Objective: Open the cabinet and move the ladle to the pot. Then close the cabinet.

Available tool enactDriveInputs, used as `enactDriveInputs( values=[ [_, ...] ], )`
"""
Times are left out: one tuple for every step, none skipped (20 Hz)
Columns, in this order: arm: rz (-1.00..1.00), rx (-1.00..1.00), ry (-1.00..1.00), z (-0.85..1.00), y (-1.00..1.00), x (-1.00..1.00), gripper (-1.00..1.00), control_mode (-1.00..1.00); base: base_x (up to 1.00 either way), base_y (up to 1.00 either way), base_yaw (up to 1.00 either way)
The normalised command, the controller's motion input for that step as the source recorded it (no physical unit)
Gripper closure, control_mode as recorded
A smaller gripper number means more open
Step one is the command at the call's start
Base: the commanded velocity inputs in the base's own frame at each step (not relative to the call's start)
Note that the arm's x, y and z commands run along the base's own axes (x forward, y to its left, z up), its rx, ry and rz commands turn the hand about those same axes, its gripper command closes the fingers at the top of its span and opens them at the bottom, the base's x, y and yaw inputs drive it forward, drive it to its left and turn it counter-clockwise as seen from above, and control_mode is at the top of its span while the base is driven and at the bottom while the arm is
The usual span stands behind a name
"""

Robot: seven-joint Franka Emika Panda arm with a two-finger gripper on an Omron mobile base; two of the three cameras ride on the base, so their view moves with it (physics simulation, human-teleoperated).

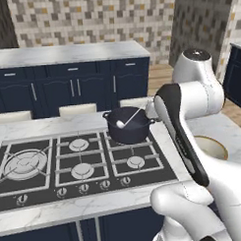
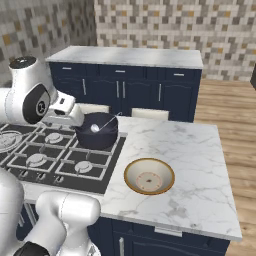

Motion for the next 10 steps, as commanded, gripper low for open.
enactDriveInputs(
  values=[
    [-0.08,0.02,0.0,0.0,-0.02,-1.0,-1.0,-1.0,0.0,0.0,0.0],
    [-0.03,0.03,0.02,0.0,0.0,-0.69,-1.0,-1.0,0.0,0.0,0.0],
    [0.0,0.0,0.04,0.0,0.0,-0.42,-1.0,-1.0,0.0,0.0,0.0],
    [0.0,0.0,0.05,0.0,0.0,-0.38,-1.0,-1.0,0.0,0.0,0.0],
    [0.0,0.0,0.0,0.0,0.0,0.0,-1.0,1.0,-0.74,0.0,0.0],
    [0.0,0.0,0.0,0.0,0.0,0.0,-1.0,1.0,-1.0,-0.01,0.0],
    [0.0,0.0,0.0,0.0,0.0,0.0,-1.0,1.0,-1.0,-0.11,0.0],
    [0.0,0.0,0.0,0.0,0.0,0.0,-1.0,1.0,-1.0,-0.1,0.0],
    [0.0,0.0,0.0,0.0,0.0,0.0,-1.0,1.0,-1.0,-0.09,0.0],
    [0.0,0.0,0.0,0.0,0.0,0.0,-1.0,1.0,-1.0,-0.11,0.0]
  ],
)
